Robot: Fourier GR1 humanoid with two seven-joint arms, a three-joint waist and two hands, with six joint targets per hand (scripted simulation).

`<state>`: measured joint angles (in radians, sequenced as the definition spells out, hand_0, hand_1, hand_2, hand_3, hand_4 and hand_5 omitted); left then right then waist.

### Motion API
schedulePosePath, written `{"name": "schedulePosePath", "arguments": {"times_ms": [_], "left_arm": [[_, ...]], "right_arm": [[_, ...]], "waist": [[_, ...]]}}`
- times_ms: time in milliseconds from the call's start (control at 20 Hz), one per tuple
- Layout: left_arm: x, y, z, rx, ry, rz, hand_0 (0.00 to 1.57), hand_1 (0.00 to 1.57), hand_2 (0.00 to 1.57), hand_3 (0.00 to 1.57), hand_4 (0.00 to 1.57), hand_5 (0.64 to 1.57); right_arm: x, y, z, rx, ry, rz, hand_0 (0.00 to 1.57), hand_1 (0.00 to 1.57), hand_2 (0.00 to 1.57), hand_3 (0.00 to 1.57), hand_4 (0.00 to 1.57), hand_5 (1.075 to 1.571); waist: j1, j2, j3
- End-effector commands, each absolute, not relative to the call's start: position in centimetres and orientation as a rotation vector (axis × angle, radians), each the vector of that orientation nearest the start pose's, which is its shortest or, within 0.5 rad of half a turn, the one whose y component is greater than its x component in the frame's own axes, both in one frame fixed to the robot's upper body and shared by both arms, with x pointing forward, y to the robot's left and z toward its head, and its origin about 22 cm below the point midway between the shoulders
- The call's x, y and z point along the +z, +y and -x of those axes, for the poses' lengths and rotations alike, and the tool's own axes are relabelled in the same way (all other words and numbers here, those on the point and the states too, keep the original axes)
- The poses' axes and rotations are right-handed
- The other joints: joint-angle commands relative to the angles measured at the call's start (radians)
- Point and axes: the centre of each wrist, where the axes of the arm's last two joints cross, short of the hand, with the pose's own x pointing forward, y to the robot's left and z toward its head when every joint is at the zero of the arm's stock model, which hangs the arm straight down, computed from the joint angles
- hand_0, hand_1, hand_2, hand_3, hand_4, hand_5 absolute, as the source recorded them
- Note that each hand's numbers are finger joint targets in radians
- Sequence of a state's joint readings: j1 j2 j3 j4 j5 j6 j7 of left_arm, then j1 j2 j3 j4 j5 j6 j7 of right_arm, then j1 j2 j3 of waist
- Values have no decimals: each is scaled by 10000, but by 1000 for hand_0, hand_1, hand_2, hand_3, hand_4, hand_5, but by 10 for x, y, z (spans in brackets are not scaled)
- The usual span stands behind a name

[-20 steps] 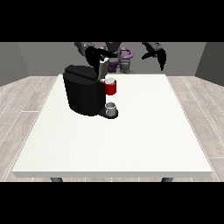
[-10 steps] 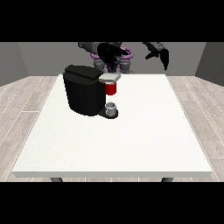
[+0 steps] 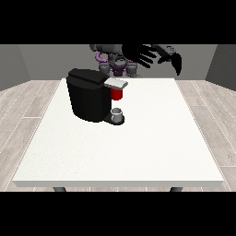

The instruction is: Insert the coffee pod into the coffee machine and close the lid

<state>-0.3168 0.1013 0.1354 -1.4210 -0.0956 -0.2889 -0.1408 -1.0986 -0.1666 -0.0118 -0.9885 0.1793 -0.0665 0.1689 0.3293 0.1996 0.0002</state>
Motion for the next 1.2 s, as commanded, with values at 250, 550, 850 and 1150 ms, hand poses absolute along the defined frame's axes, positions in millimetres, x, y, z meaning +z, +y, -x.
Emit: {"name": "schedulePosePath", "arguments": {"times_ms": [250,550,850,1150], "left_arm": [[58,247,-318,-3818,-18615,1244,0,0,0,0,377,1571],[74,265,-333,-3746,-18909,1322,0,0,0,0,203,1571],[76,224,-329,-4247,-18863,1720,0,0,0,0,297,1571],[104,235,-330,-5004,-19208,2023,0,0,0,0,329,1571]], "right_arm": [[285,-121,-437,4980,-19342,2870,0,0,0,0,0,1571],[296,-99,-435,5062,-19999,2240,0,0,0,0,0,1571],[296,-92,-442,4671,-19598,1913,0,0,0,0,0,1571],[302,-114,-450,4221,-19994,2165,0,0,0,0,0,1571]], "waist": [[672,575,-8],[560,1089,-8],[840,1069,-6],[1329,1310,-5]]}}
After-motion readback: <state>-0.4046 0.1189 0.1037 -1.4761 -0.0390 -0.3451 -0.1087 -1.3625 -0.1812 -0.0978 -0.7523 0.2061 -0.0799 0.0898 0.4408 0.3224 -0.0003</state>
